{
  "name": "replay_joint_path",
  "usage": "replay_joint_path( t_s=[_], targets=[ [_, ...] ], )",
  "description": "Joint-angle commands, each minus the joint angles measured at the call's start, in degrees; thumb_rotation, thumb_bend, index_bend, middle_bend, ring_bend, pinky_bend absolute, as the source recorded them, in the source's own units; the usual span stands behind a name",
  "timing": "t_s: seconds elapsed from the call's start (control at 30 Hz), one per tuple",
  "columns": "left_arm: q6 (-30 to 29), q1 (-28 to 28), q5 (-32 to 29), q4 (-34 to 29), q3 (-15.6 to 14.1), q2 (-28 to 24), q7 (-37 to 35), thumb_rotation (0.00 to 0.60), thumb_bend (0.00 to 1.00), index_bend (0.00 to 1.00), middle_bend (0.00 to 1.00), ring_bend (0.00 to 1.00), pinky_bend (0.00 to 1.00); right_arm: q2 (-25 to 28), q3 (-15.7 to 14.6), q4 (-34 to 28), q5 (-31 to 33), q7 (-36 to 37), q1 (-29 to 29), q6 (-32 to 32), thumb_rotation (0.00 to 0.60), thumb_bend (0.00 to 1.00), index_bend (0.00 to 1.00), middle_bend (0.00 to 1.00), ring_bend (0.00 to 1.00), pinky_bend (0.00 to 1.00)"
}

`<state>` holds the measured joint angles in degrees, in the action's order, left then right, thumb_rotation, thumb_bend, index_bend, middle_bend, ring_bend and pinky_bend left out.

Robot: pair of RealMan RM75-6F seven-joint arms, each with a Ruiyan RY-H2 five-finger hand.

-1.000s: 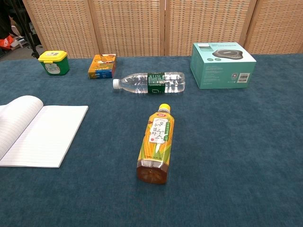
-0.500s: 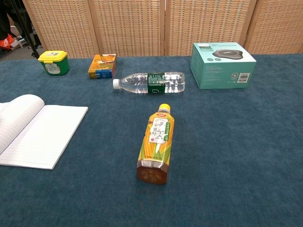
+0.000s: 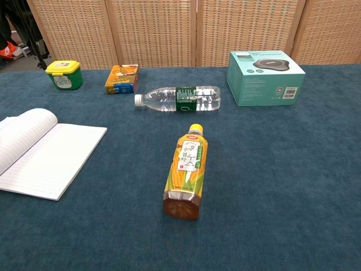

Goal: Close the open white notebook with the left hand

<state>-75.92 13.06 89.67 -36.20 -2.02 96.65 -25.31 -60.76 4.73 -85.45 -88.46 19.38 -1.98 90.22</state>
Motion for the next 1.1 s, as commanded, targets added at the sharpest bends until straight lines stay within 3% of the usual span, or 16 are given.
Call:
replay_joint_path(
  t_s=[0.03, 0.27, 0.57, 0.83, 0.93, 1.1],
  targets=[
    [-0.91, 0.09, 0.31, 0.81, 0.05, 0.34, 0.94, 0.600, 0.46, 0.00, 0.00, 0.00, 0.00, 0.01, 0.00, -0.01, -0.01, 0.03, 0.02, 0.04, 0.600, 0.00, 0.00, 0.00, 0.00, 0.00],
    [-10.91, 1.04, 4.96, 8.78, -0.95, 3.45, 12.36, 0.600, 0.50, 0.00, 0.00, 0.00, 0.00, 0.15, 0.11, 0.03, 0.28, 0.59, 0.17, 0.18, 0.600, 0.00, 0.00, 0.00, 0.00, 0.00],
    [-18.87, 3.85, 12.91, 15.69, -6.08, 3.34, 22.66, 0.600, 0.55, 0.00, 0.00, 0.00, 0.00, 0.27, 0.15, 0.11, 0.31, 0.99, 0.19, 0.20, 0.600, 0.00, 0.00, 0.00, 0.00, 0.00],
    [-21.99, 7.27, 18.76, 15.73, -10.18, 1.66, 33.05, 0.600, 0.54, 0.00, 0.00, 0.00, 0.00, 0.22, 0.01, 0.06, 0.00, 0.75, 0.22, 0.32, 0.600, 0.00, 0.00, 0.00, 0.00, 0.00],
    [-23.17, 8.53, 19.70, 13.98, -10.41, 1.28, 35.98, 0.600, 0.51, 0.00, 0.00, 0.00, 0.00, 0.21, 0.03, 0.00, 0.06, 0.65, 0.22, 0.30, 0.600, 0.00, 0.00, 0.00, 0.00, 0.00],
    [-25.40, 10.44, 20.86, 10.98, -10.19, 0.97, 39.34, 0.600, 0.38, 0.00, 0.00, 0.00, 0.00, 0.24, 0.03, -0.02, 0.16, 0.68, 0.16, 0.09, 0.600, 0.00, 0.00, 0.00, 0.00, 0.00]
  ],
)
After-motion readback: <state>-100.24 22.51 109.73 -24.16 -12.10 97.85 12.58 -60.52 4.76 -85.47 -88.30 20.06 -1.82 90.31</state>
